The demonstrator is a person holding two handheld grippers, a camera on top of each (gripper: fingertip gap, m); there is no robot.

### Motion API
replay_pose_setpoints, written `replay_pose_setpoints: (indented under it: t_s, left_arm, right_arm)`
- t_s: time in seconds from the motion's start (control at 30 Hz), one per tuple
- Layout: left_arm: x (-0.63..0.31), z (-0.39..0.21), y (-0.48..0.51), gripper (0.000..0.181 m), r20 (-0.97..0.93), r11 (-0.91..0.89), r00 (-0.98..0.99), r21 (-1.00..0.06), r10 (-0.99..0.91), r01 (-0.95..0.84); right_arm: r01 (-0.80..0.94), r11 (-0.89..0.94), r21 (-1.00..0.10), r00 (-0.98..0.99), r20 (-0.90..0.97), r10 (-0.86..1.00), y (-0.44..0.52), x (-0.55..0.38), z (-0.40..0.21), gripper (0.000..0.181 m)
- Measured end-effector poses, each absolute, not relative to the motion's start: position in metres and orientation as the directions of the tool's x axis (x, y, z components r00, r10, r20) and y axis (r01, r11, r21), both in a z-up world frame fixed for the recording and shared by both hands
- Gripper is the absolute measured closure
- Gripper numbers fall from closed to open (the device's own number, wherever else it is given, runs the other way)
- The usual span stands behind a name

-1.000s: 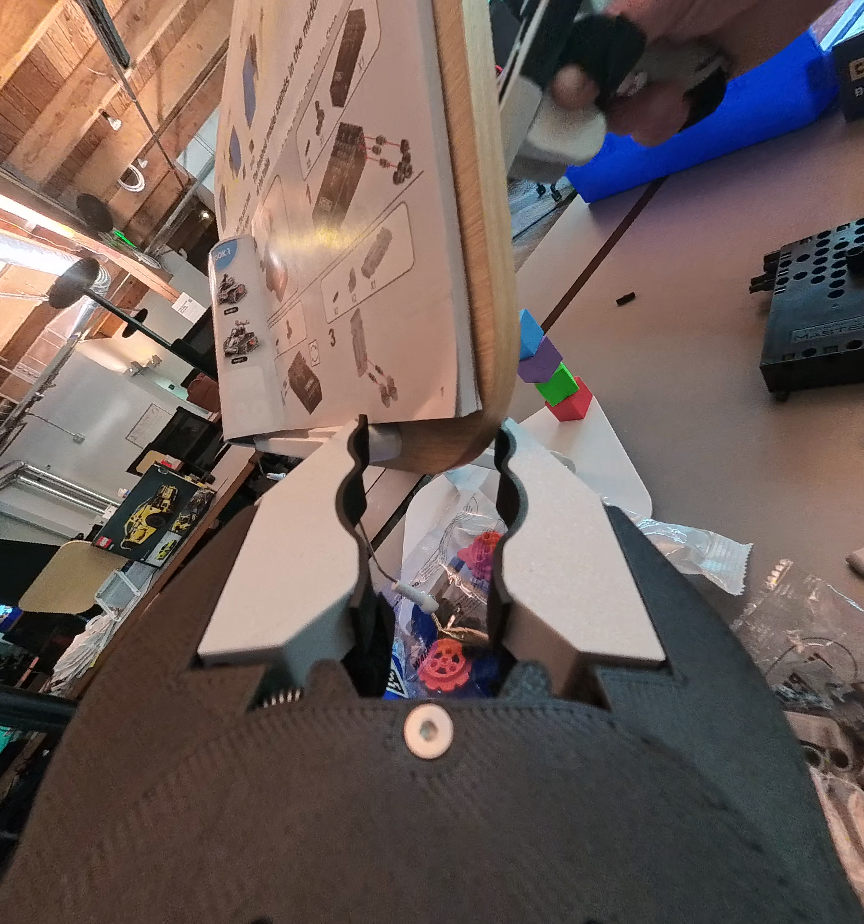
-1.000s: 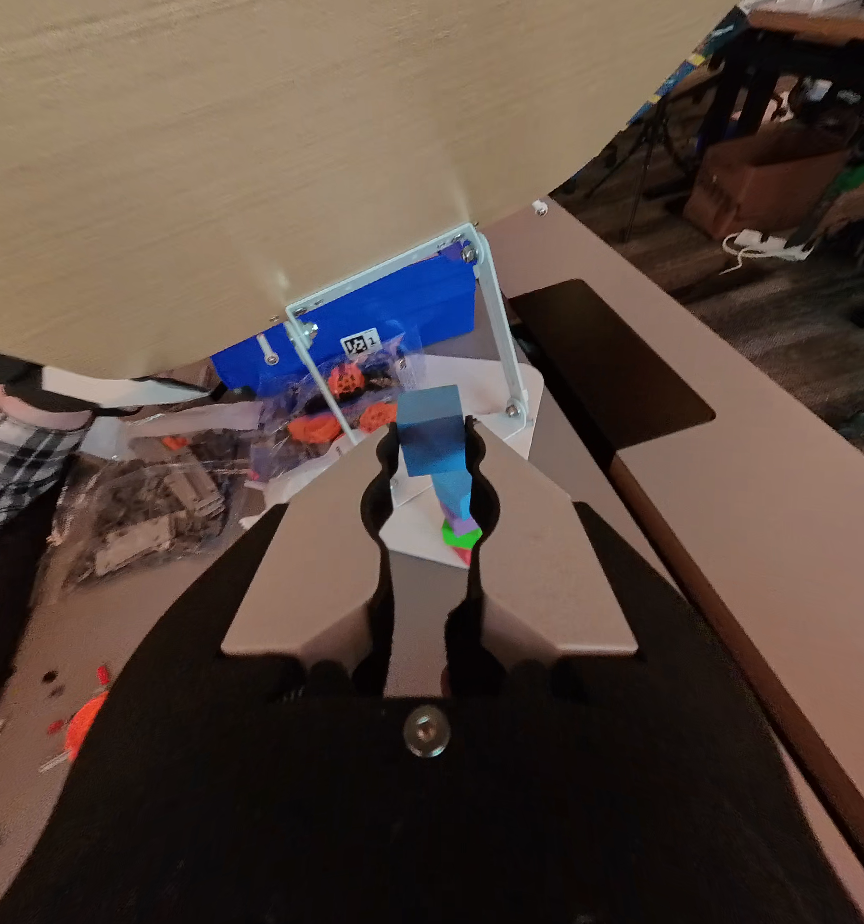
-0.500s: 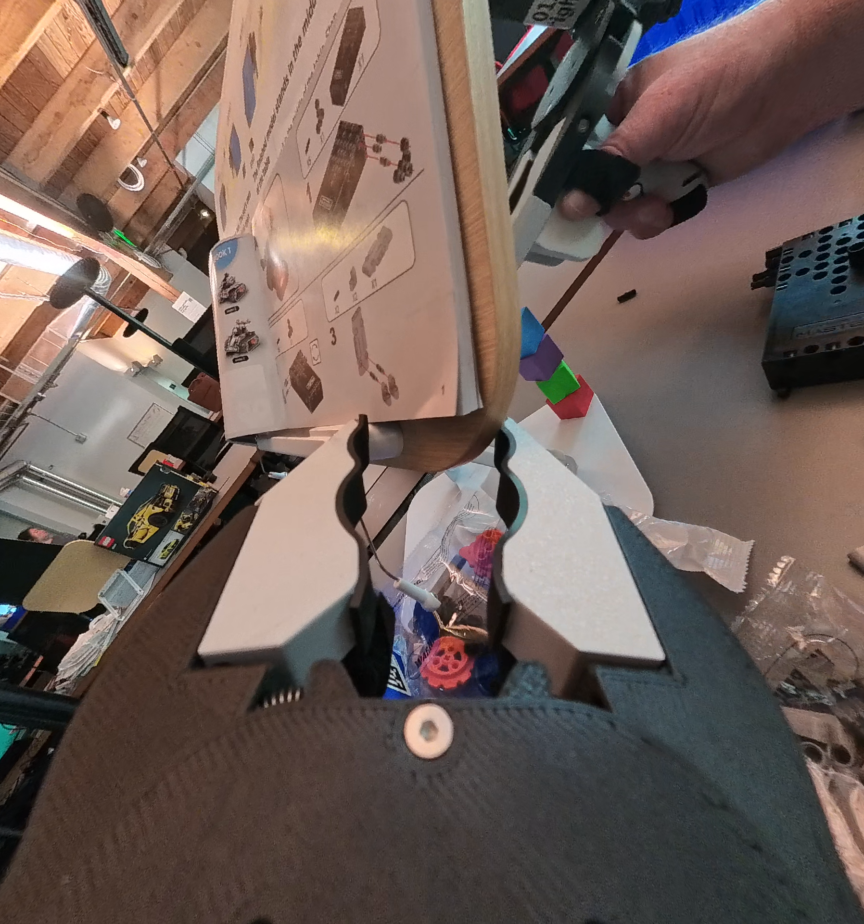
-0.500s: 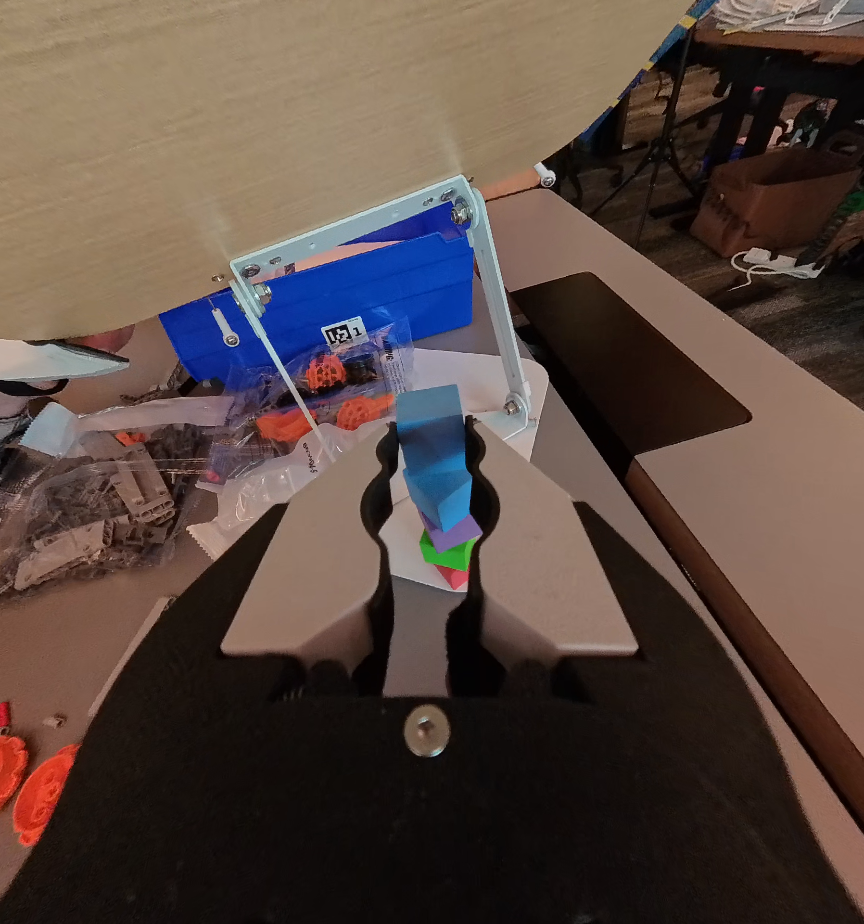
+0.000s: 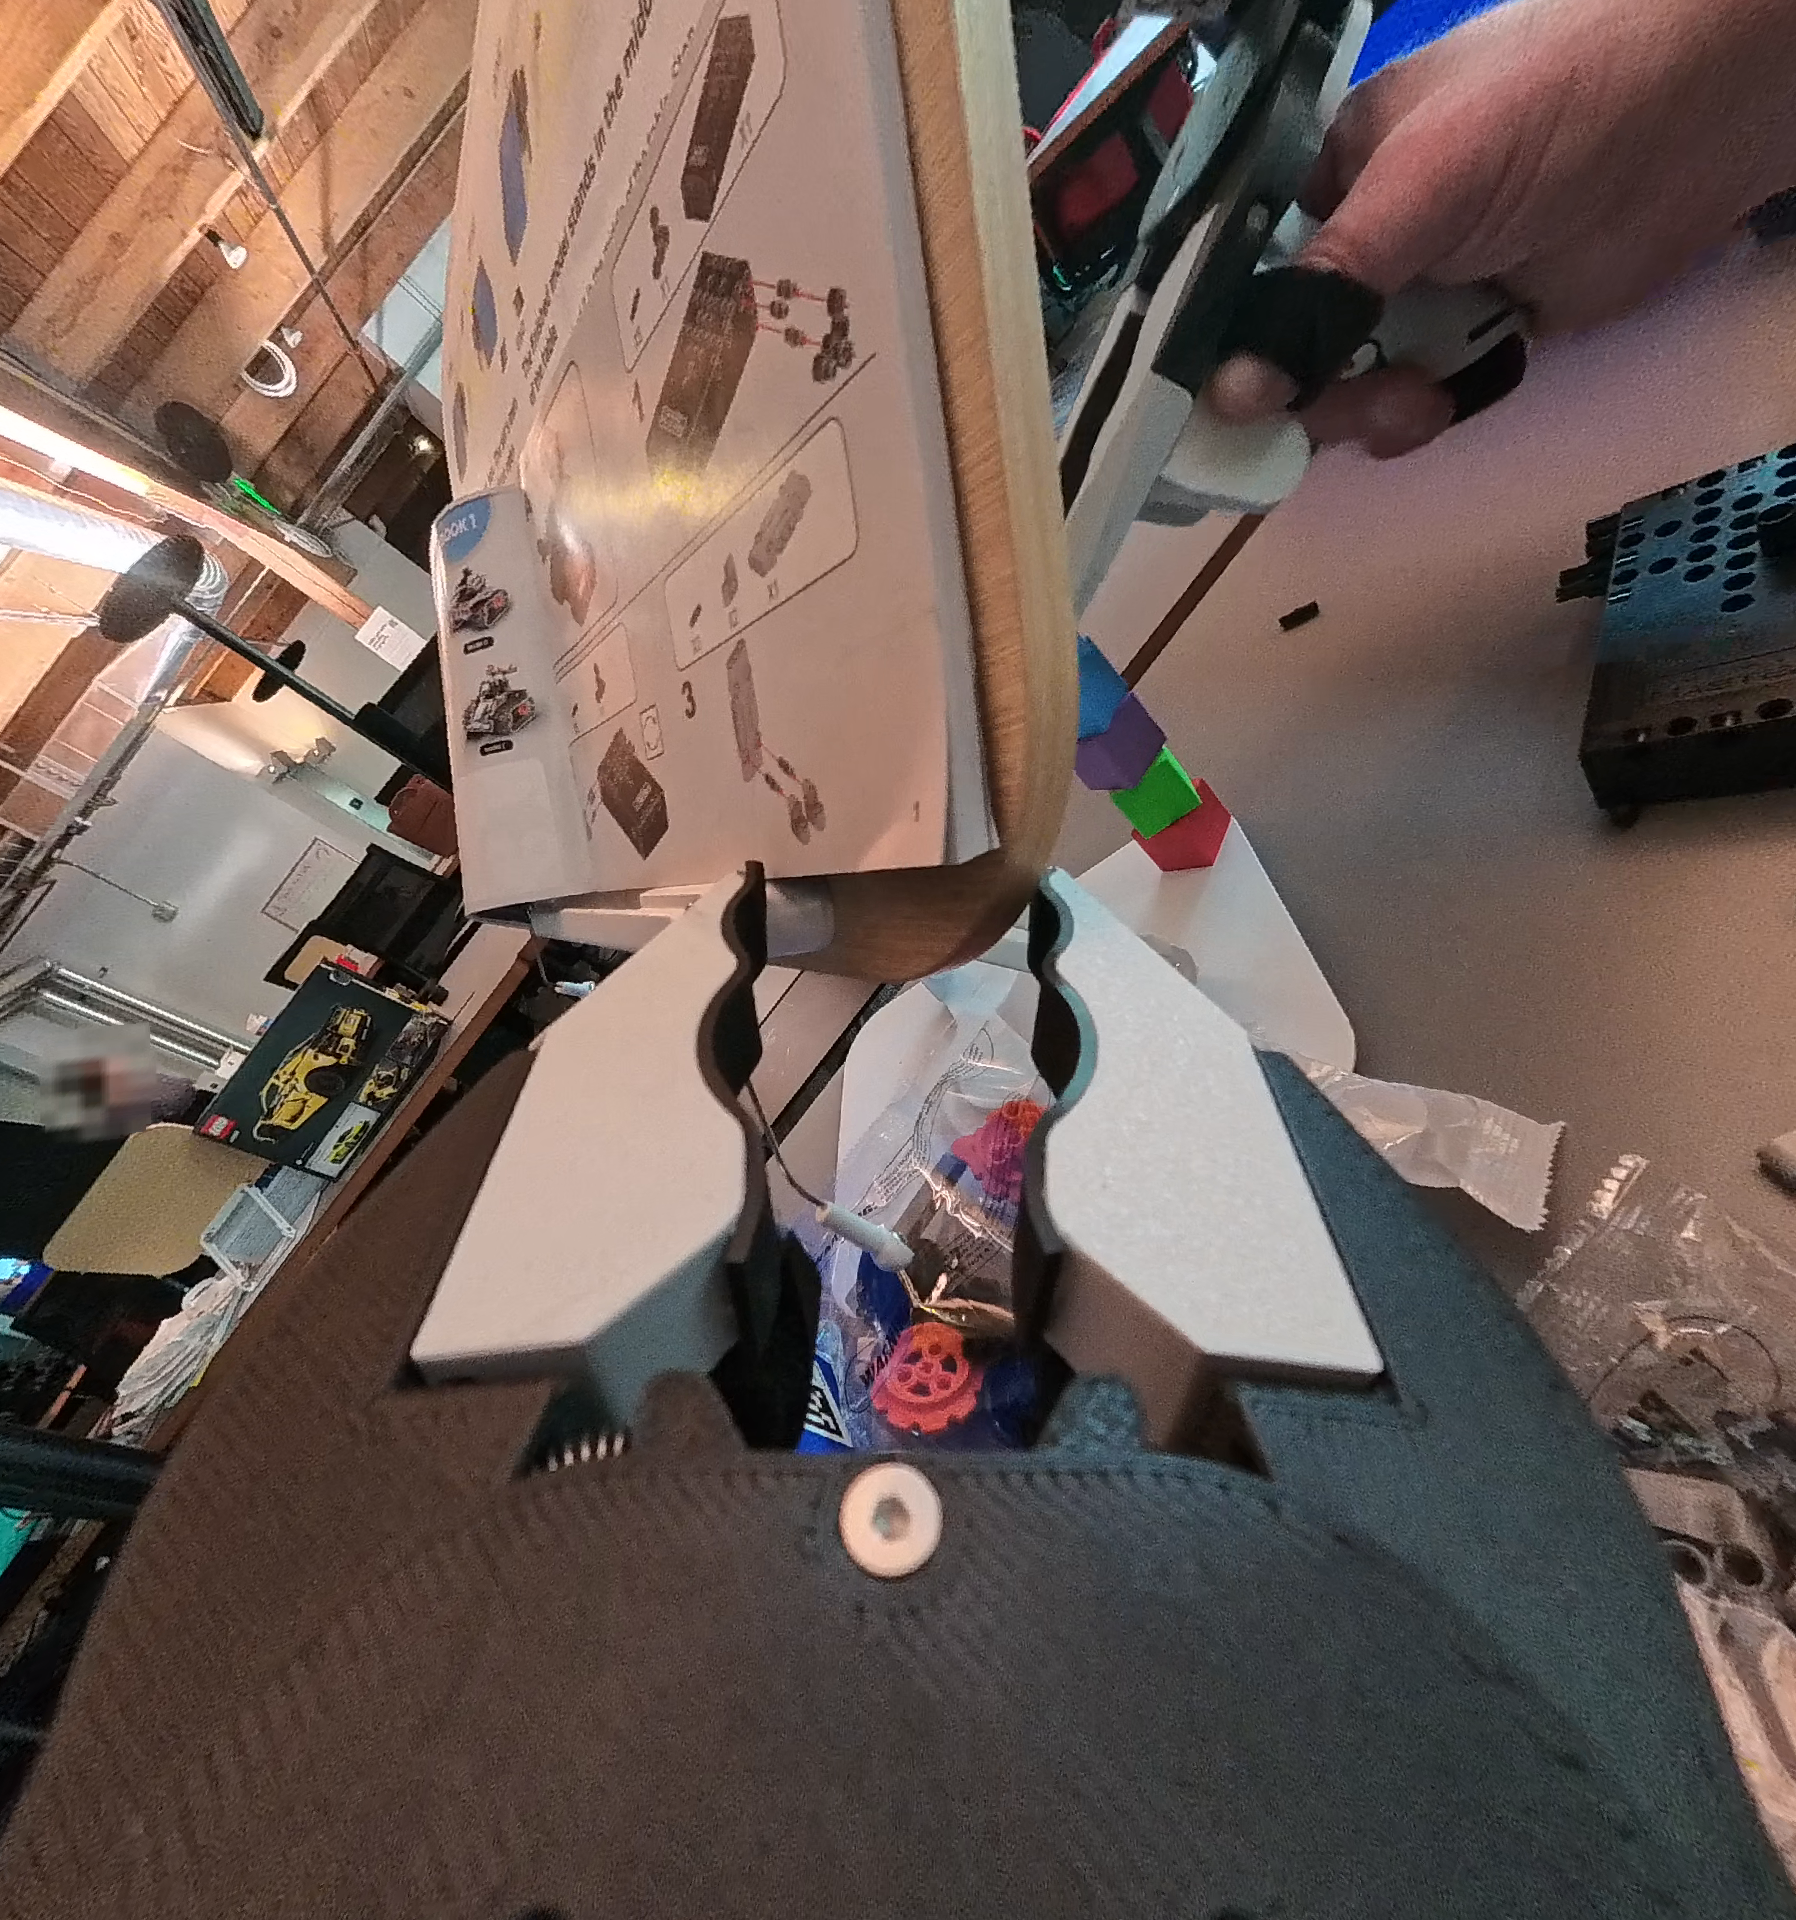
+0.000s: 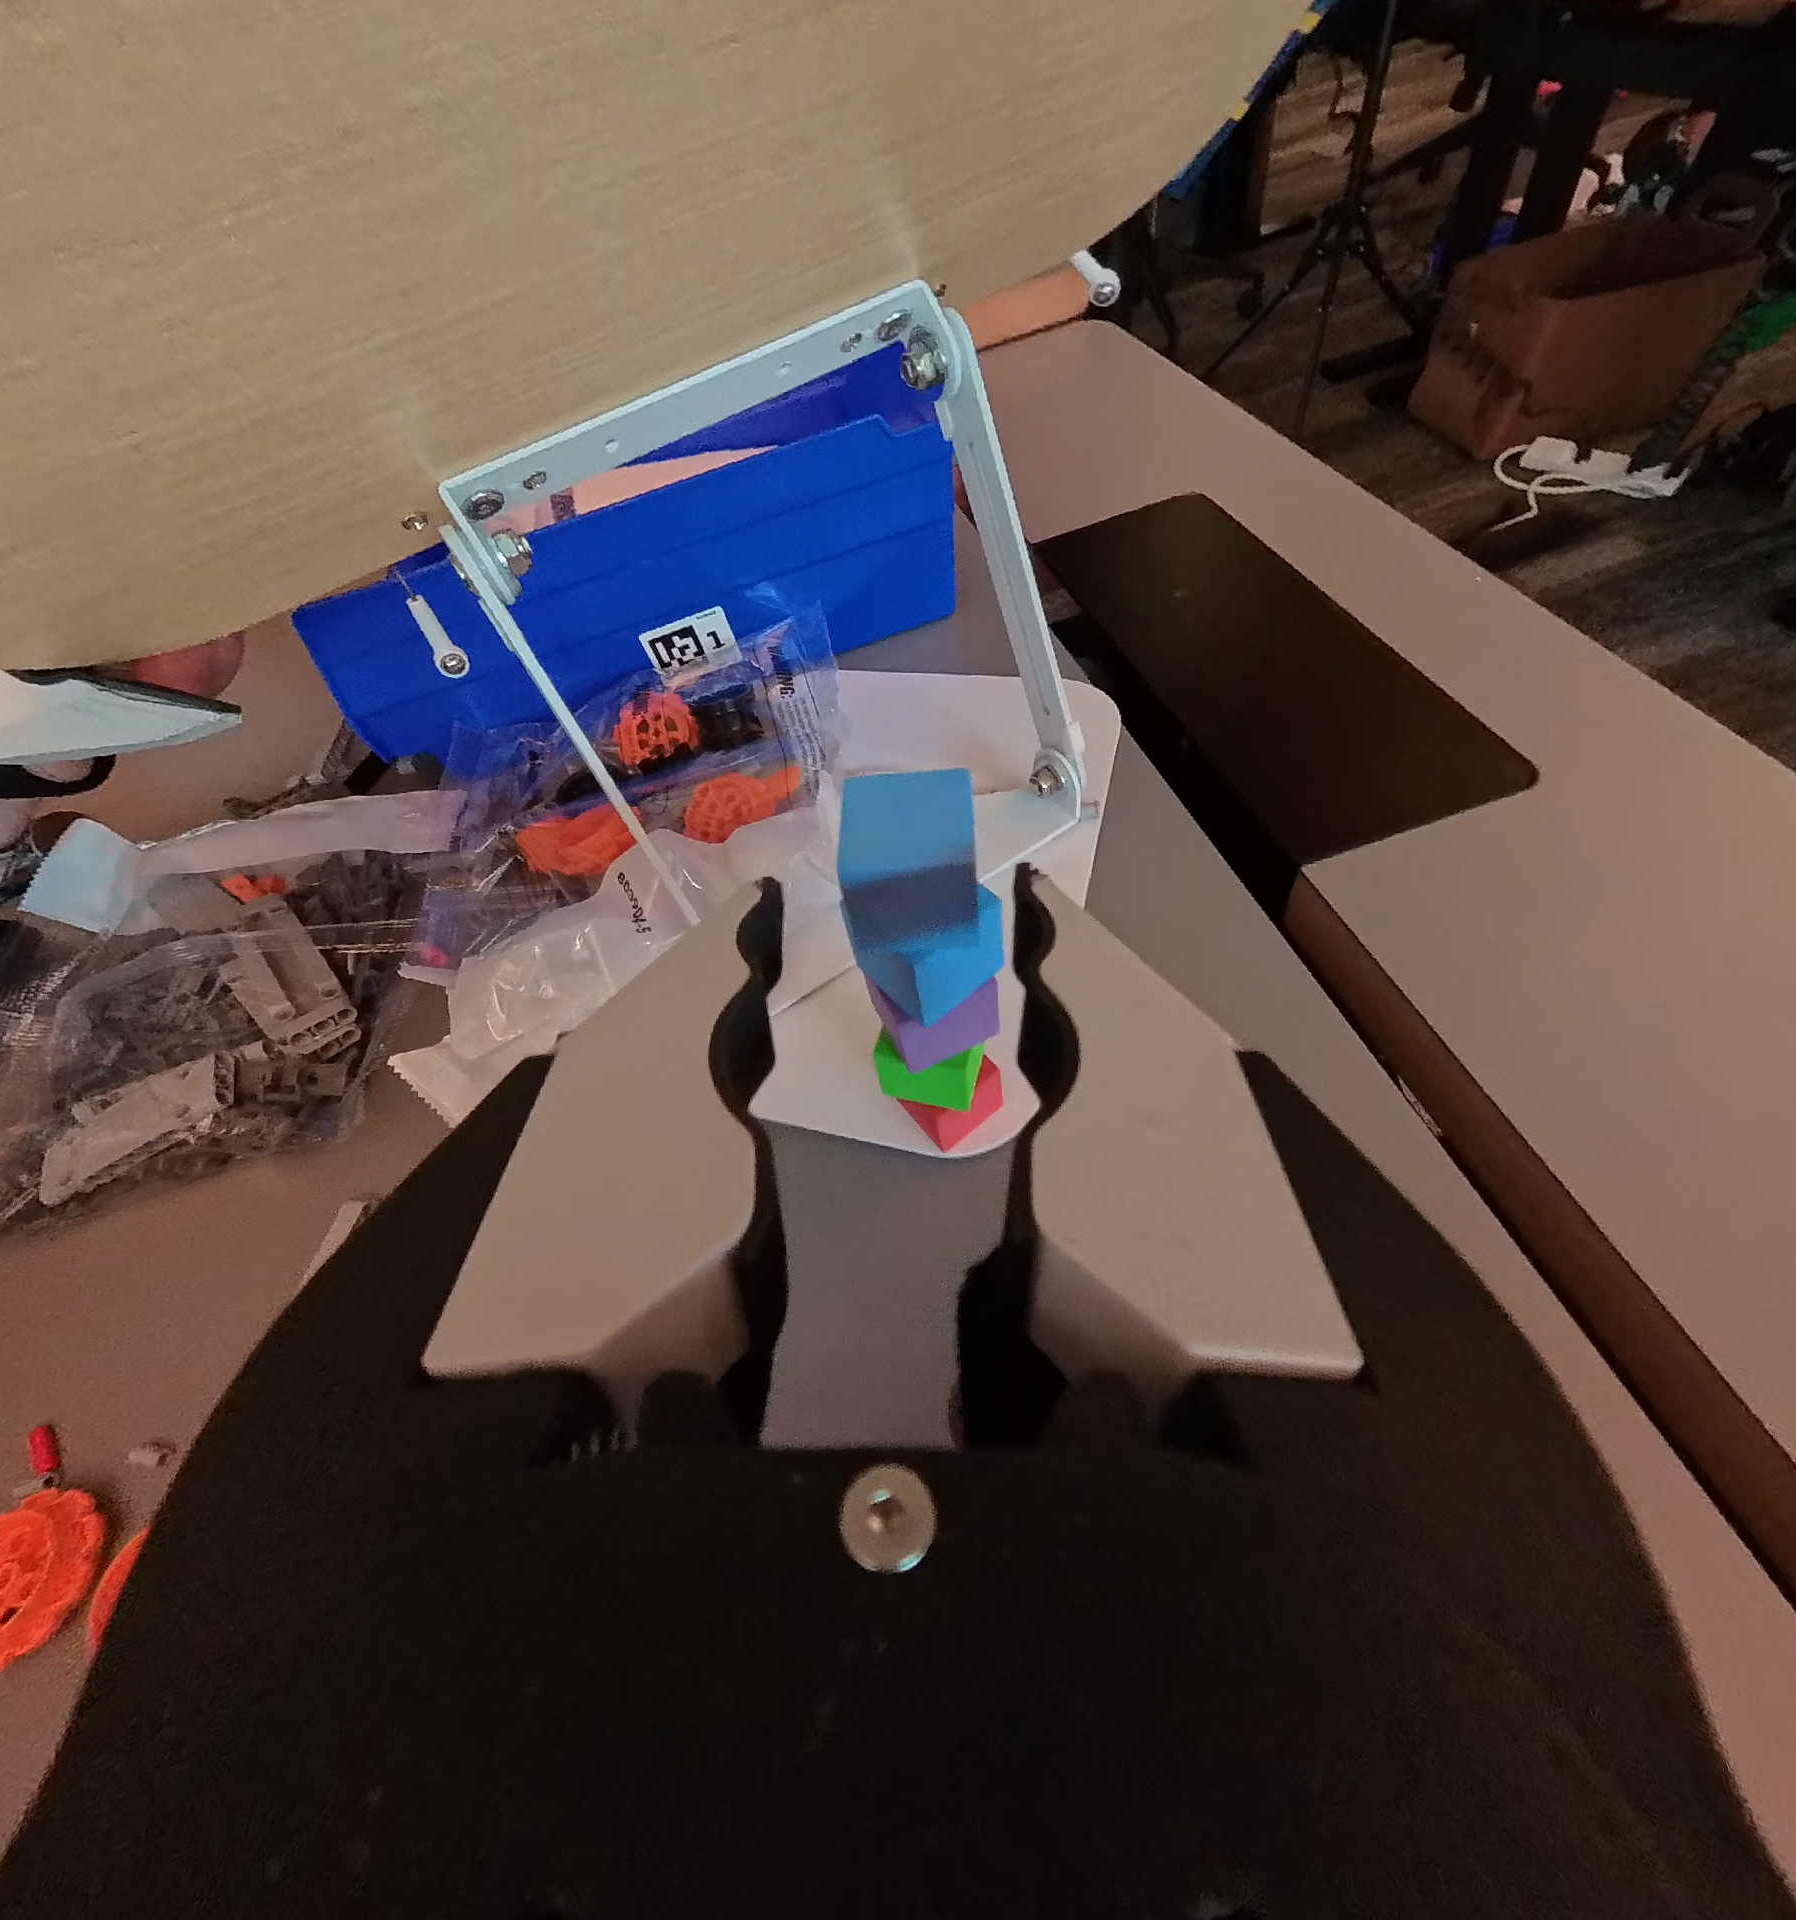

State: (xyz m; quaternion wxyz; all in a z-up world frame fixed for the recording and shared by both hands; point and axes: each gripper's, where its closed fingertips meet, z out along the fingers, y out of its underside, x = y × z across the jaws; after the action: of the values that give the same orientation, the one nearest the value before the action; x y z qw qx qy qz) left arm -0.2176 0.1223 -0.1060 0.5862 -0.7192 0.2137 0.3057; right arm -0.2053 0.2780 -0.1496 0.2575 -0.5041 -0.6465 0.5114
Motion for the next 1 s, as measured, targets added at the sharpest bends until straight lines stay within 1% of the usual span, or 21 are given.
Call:
replay_pose_setpoints:
  t_s: [0.07, 0.2, 0.27, 0.3, 0.4, 0.53, 0.67, 0.77, 0.8, 0.83, 0.9, 0.93, 0.97, 1.0]
  left_arm:
    - [-0.218, -0.106, 0.122, 0.132, -0.690, -0.222, 0.722, -0.713, 0.051, -0.666]
    - [-0.218, -0.106, 0.122, 0.132, -0.691, -0.222, 0.721, -0.712, 0.051, -0.666]
    - [-0.219, -0.106, 0.121, 0.132, -0.691, -0.223, 0.721, -0.712, 0.053, -0.666]
    - [-0.219, -0.105, 0.121, 0.132, -0.691, -0.223, 0.721, -0.712, 0.053, -0.666]
    - [-0.218, -0.104, 0.121, 0.132, -0.692, -0.221, 0.720, -0.711, 0.054, -0.668]
    - [-0.217, -0.105, 0.122, 0.132, -0.692, -0.223, 0.720, -0.711, 0.052, -0.667]
    - [-0.216, -0.106, 0.124, 0.132, -0.692, -0.223, 0.720, -0.711, 0.050, -0.667]
    - [-0.218, -0.106, 0.123, 0.132, -0.693, -0.228, 0.719, -0.710, 0.054, -0.666]
    - [-0.218, -0.106, 0.123, 0.132, -0.694, -0.228, 0.718, -0.709, 0.056, -0.667]
    - [-0.219, -0.106, 0.122, 0.132, -0.694, -0.229, 0.718, -0.709, 0.057, -0.667]
    - [-0.219, -0.106, 0.122, 0.132, -0.693, -0.228, 0.718, -0.710, 0.059, -0.666]
    - [-0.219, -0.105, 0.122, 0.132, -0.692, -0.227, 0.720, -0.711, 0.058, -0.665]
    - [-0.219, -0.105, 0.123, 0.132, -0.692, -0.227, 0.720, -0.711, 0.058, -0.665]
    - [-0.218, -0.106, 0.123, 0.132, -0.693, -0.228, 0.719, -0.710, 0.056, -0.666]
  right_arm:
    - [0.420, -0.031, -0.907, -0.330, -0.185, 0.926, 0.283, -0.198, -0.147, 0.130]
    - [0.516, 0.004, -0.856, -0.265, -0.155, 0.952, 0.293, -0.165, -0.132, 0.131]
    - [0.614, 0.080, -0.785, -0.250, -0.097, 0.963, 0.298, -0.135, -0.134, 0.127]
    - [0.668, 0.133, -0.732, -0.244, -0.047, 0.969, 0.304, -0.119, -0.139, 0.122]
    - [0.799, 0.275, -0.535, -0.283, 0.069, 0.957, 0.320, -0.060, -0.160, 0.122]
    - [0.910, 0.335, -0.244, -0.332, 0.056, 0.942, 0.335, 0.021, -0.199, 0.127]
    - [0.912, 0.409, 0.013, -0.409, 0.063, 0.910, 0.345, 0.066, -0.237, 0.134]
    - [0.896, 0.422, 0.138, -0.433, 0.063, 0.899, 0.352, 0.081, -0.254, 0.146]
    - [0.894, 0.420, 0.158, -0.434, 0.067, 0.898, 0.354, 0.082, -0.258, 0.154]
    - [0.895, 0.411, 0.171, -0.426, 0.064, 0.902, 0.355, 0.083, -0.261, 0.156]
    - [0.900, 0.406, 0.158, -0.420, 0.063, 0.906, 0.356, 0.079, -0.260, 0.156]
    - [0.906, 0.403, 0.129, -0.413, 0.060, 0.909, 0.354, 0.074, -0.257, 0.156]
    - [0.915, 0.397, 0.076, -0.402, 0.054, 0.914, 0.351, 0.065, -0.252, 0.156]
    - [0.919, 0.394, -0.001, -0.393, 0.054, 0.918, 0.346, 0.052, -0.243, 0.156]
